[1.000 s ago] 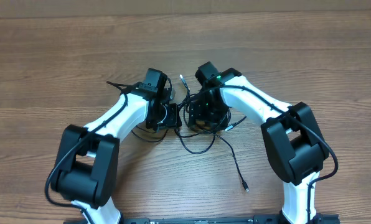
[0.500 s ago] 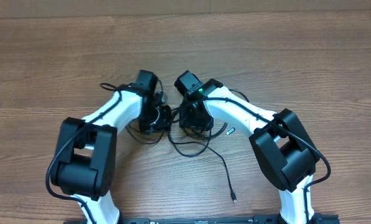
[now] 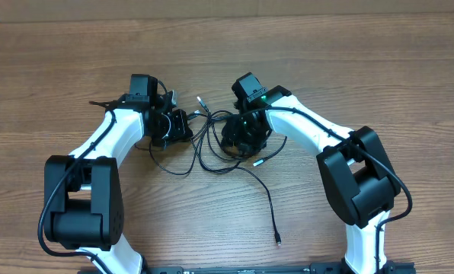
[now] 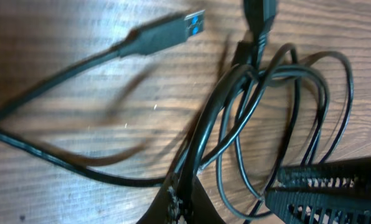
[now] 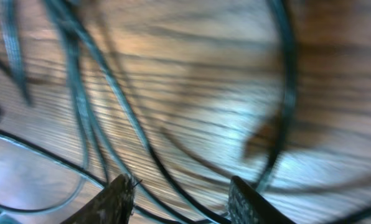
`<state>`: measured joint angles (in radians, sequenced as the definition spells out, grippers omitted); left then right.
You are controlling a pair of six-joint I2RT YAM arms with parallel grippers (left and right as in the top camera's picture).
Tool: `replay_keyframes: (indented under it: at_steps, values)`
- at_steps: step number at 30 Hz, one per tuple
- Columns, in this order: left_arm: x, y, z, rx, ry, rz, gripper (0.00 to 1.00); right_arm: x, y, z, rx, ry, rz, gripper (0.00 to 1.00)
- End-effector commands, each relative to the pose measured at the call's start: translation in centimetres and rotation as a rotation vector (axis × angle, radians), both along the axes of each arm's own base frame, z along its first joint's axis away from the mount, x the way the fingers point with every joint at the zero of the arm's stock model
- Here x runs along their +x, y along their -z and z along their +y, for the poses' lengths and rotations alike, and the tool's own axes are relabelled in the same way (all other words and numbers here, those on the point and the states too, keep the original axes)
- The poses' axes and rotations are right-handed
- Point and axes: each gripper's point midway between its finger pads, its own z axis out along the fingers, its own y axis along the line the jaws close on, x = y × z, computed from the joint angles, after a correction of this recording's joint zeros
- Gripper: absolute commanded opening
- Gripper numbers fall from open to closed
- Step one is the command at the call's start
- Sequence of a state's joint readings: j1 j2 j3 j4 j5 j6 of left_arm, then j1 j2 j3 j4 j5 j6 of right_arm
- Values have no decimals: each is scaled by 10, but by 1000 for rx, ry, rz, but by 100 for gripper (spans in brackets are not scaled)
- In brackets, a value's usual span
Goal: Untangle cables
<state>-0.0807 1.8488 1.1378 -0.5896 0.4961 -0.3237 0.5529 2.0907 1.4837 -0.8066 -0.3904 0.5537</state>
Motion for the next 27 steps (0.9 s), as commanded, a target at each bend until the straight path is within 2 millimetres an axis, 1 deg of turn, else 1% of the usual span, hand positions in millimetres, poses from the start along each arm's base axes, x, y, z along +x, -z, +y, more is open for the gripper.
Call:
replay_keyframes:
  at_steps: [1,2,4,5,6,8,11,12,13,15,20,22,24,25,27]
  values:
    - [9,-13,1,14,37,-77,4,18,-17,20,38,-30,-131,45]
    - [9,-13,1,14,37,-77,4,22,-16,23,19,-32,-172,41]
    - [10,-13,1,15,36,-79,4,25,-12,23,-46,-15,-221,38]
    - [10,-13,2,16,35,-81,4,26,-10,23,-86,-2,-248,39]
    - [11,-13,4,23,29,-81,4,24,-10,31,-80,-17,-263,48]
    - [12,-12,8,30,19,-80,4,19,-10,41,-71,-43,-277,52]
    - [12,-12,9,30,16,-81,4,24,-7,34,-119,-26,-309,50]
    - [12,-12,9,30,16,-80,4,23,-4,34,-121,-27,-305,47]
    - [12,-12,9,31,16,-80,4,21,6,32,-122,-27,-303,47]
    - [12,-12,9,30,16,-80,4,18,15,32,-109,-26,-302,47]
    - [12,-12,9,30,18,-80,4,22,18,37,-77,-23,-332,46]
    - [12,-12,9,31,17,-79,4,21,25,36,-64,-21,-346,37]
    - [12,-12,9,31,17,-80,5,20,27,36,-66,-22,-343,25]
    - [12,-12,9,31,17,-80,5,20,27,36,-65,-22,-343,20]
    - [12,-12,9,34,16,-80,6,15,26,40,-36,-35,-322,16]
